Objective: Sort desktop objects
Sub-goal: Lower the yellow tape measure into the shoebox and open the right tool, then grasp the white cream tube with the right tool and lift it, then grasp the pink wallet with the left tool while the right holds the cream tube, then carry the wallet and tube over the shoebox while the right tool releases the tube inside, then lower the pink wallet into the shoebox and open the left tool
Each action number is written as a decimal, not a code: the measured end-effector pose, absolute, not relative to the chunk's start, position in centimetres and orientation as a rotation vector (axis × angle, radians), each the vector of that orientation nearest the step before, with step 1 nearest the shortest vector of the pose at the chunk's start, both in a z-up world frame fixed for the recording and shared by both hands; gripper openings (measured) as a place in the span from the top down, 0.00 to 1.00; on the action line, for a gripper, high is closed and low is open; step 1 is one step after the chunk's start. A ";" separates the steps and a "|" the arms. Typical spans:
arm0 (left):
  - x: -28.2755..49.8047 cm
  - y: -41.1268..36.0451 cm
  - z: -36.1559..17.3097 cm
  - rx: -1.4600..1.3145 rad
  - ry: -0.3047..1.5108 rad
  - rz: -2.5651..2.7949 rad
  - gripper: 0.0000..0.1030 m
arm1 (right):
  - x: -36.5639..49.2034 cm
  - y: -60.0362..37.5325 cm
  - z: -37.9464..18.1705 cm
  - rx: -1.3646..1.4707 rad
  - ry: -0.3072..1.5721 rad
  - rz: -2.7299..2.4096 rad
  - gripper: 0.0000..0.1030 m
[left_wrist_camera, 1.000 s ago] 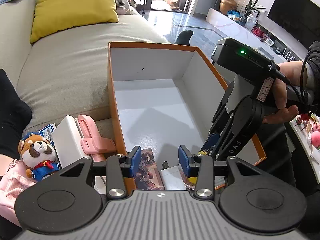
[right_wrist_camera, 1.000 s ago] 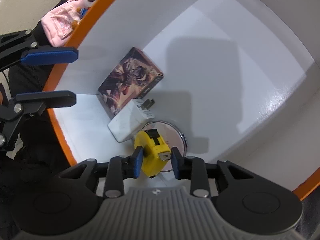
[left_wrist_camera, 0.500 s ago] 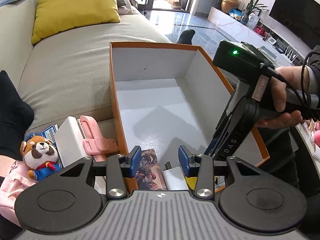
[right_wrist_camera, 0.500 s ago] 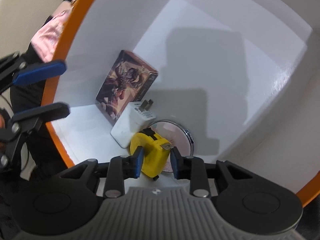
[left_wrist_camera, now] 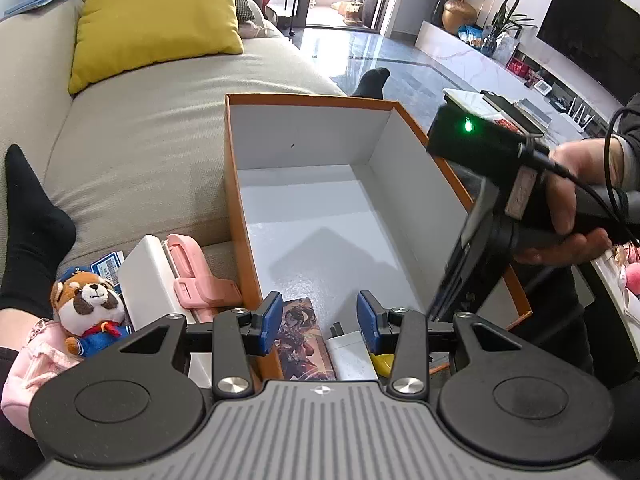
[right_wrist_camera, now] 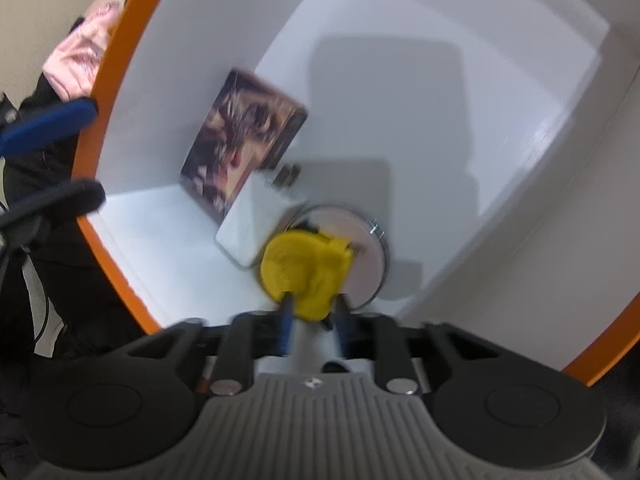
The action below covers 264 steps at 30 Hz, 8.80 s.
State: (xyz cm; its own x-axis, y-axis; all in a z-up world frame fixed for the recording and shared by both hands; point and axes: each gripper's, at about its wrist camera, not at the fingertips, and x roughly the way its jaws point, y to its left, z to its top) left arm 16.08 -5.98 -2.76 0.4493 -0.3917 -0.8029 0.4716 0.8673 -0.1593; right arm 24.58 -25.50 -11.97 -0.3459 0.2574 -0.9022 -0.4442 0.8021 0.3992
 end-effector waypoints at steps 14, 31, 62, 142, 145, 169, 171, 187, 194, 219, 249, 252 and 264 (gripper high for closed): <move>13.9 -3.5 -1.0 0.066 0.914 -0.500 0.54 | 23.2 -24.8 -10.4 -0.173 1.727 0.686 0.83; 7.5 6.4 -0.5 0.049 0.976 -0.151 0.54 | 15.7 -21.8 0.6 -0.097 1.014 0.915 0.78; 4.7 11.2 -5.4 0.045 1.072 -0.160 0.71 | 15.0 -3.8 -13.9 0.000 1.291 1.114 0.77; 6.7 4.1 -8.9 0.391 1.032 -0.247 0.75 | 8.1 -19.3 -6.6 -0.334 1.026 0.742 0.82; 6.5 4.2 -9.3 0.360 1.028 -0.256 0.76 | 8.1 -19.2 -6.7 -0.333 1.028 0.742 0.82; 2.6 5.2 -2.4 0.051 0.869 -0.272 0.81 | 7.7 -22.7 -0.7 -0.084 0.958 0.872 0.85; 2.4 5.0 -1.2 0.045 0.846 -0.285 0.81 | 7.5 -23.1 0.6 -0.084 0.927 0.871 0.85; 6.3 1.7 4.5 -0.049 0.718 -0.439 0.81 | 9.1 -29.7 7.5 -0.060 0.713 0.620 0.85; 11.0 -2.2 3.2 -0.095 0.777 -0.557 0.82 | 11.8 -31.8 5.2 -0.096 0.790 0.500 0.85; 18.9 -7.6 -4.1 -0.116 0.991 -0.632 0.82 | 19.2 -29.6 -3.2 -0.622 1.202 1.005 0.85; 24.0 -9.2 -5.7 0.010 1.003 -0.401 0.82 | 22.4 -27.9 -0.3 -0.585 0.971 0.922 0.70; 24.6 -9.6 -6.3 0.036 0.994 -0.347 0.82 | 23.9 -26.1 -2.2 -0.587 0.986 0.859 0.75; 25.0 -10.6 -6.8 0.051 0.974 -0.291 0.82 | 28.7 -24.8 -6.2 -0.349 1.084 0.768 0.77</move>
